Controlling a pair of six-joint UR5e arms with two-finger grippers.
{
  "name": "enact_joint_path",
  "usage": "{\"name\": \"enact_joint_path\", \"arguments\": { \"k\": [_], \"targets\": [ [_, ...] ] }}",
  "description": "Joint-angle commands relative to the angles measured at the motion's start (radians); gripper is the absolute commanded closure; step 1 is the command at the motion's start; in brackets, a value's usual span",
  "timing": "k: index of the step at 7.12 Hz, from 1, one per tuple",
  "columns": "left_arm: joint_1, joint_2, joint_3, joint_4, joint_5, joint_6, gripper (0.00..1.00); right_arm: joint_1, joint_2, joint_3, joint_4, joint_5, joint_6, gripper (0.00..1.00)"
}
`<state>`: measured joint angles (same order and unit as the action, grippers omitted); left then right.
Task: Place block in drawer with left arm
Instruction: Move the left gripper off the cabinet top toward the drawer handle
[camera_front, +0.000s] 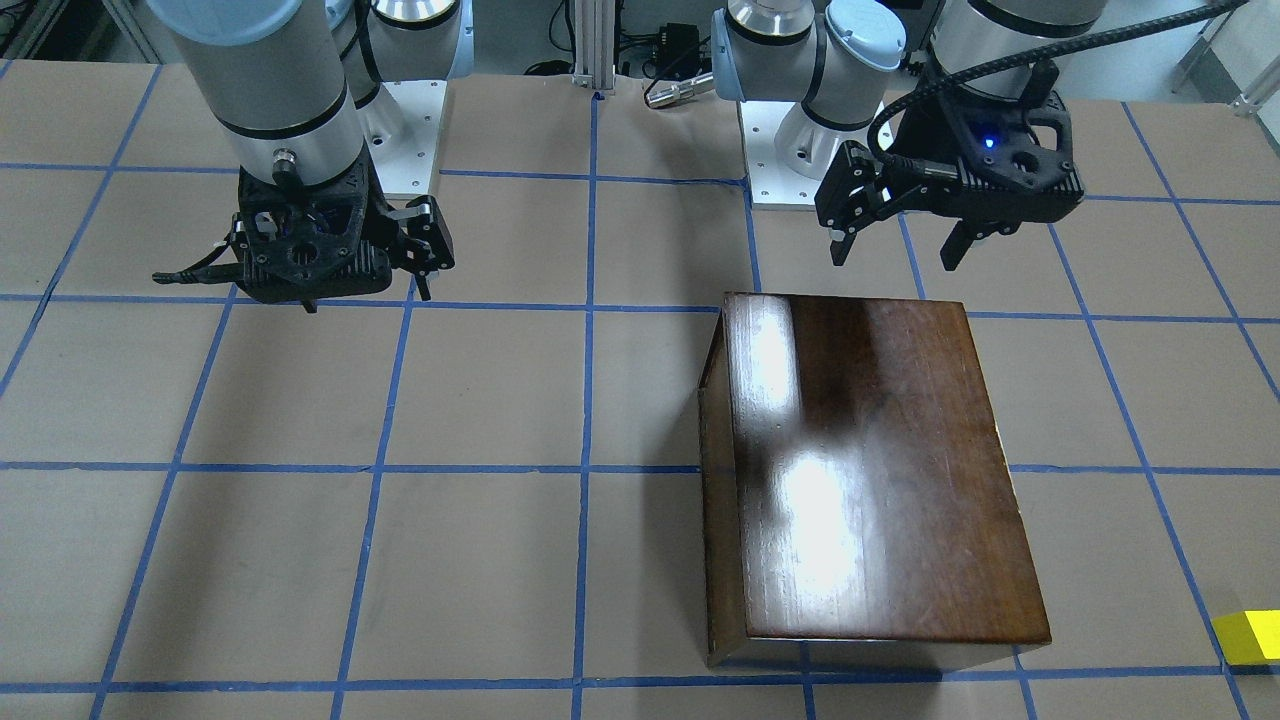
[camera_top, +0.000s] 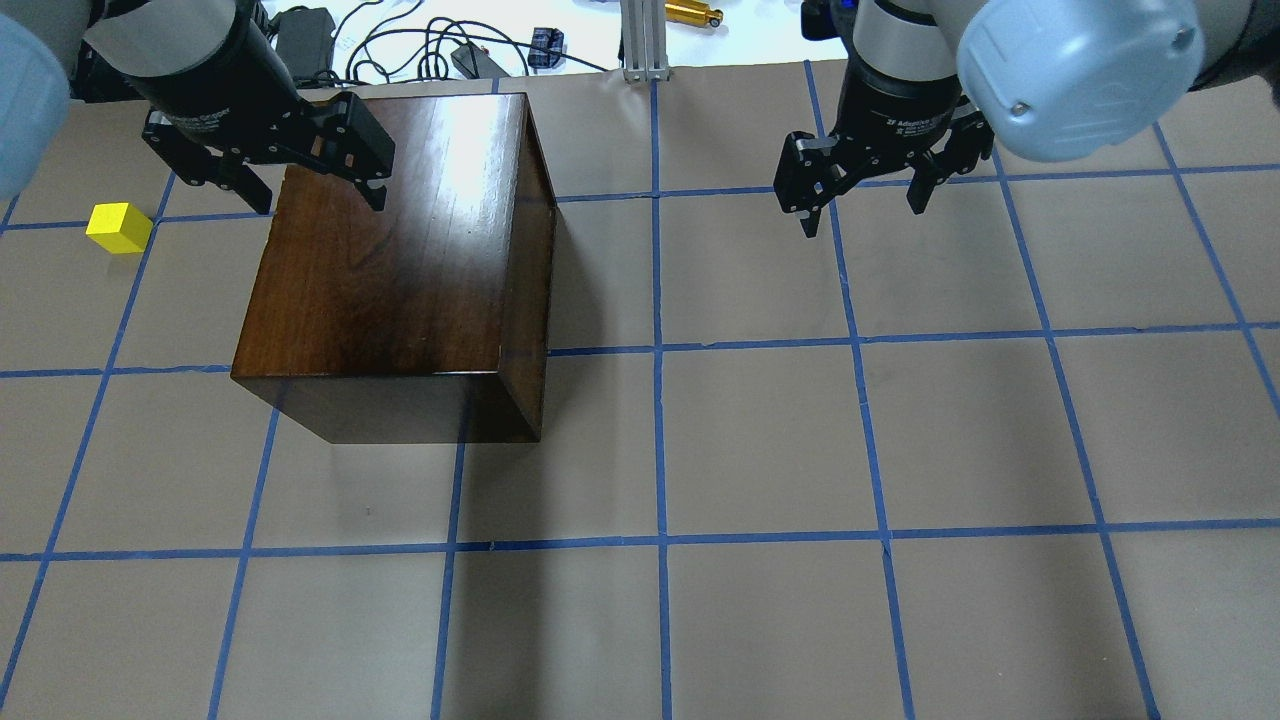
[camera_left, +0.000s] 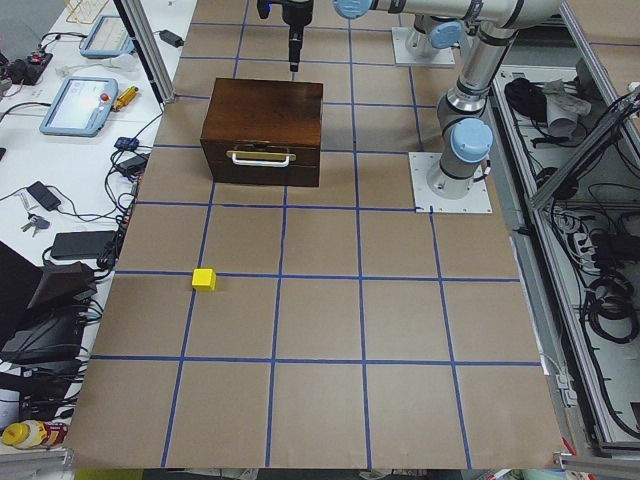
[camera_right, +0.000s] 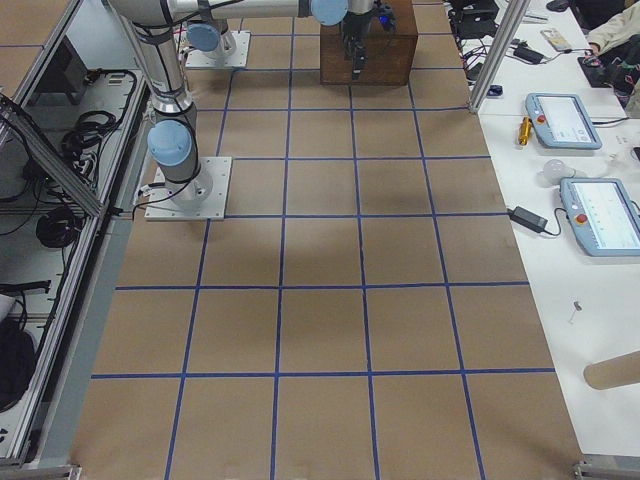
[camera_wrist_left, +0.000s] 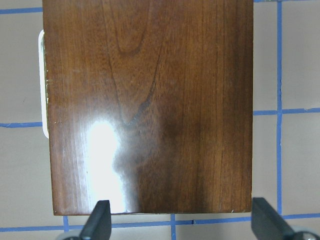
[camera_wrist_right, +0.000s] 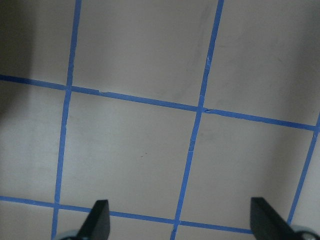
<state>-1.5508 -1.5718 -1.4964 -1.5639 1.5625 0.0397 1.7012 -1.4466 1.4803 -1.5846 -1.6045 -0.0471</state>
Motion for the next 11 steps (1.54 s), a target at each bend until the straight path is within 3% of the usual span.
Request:
{"name": "enact_joint_path", "arguments": {
  "k": [1, 5, 8, 9, 11],
  "targets": [
    [0.014, 0.006, 0.004, -0.004, 0.02, 0.055, 0.0, 0.0, 0.0, 0.0, 0.0, 0.0, 0.0, 0.0],
    [0.292, 0.023, 0.005, -0.061, 0.027, 0.187, 0.0, 0.0, 0.0, 0.0, 0.0, 0.0, 0.0, 0.0],
    [0.57, -0.011, -0.001, -0.099, 0.027, 0.472, 0.0, 0.0, 0.0, 0.0, 0.0, 0.0, 0.0, 0.0],
    [0.607, -0.036, 0.001, -0.087, 0.025, 0.606, 0.0, 0.0, 0.0, 0.0, 0.0, 0.0, 0.001, 0.0],
    [0.643, -0.095, 0.015, -0.073, 0.014, 0.676, 0.0, 0.0, 0.0, 0.0, 0.0, 0.0, 0.0, 0.0]
  ]
}}
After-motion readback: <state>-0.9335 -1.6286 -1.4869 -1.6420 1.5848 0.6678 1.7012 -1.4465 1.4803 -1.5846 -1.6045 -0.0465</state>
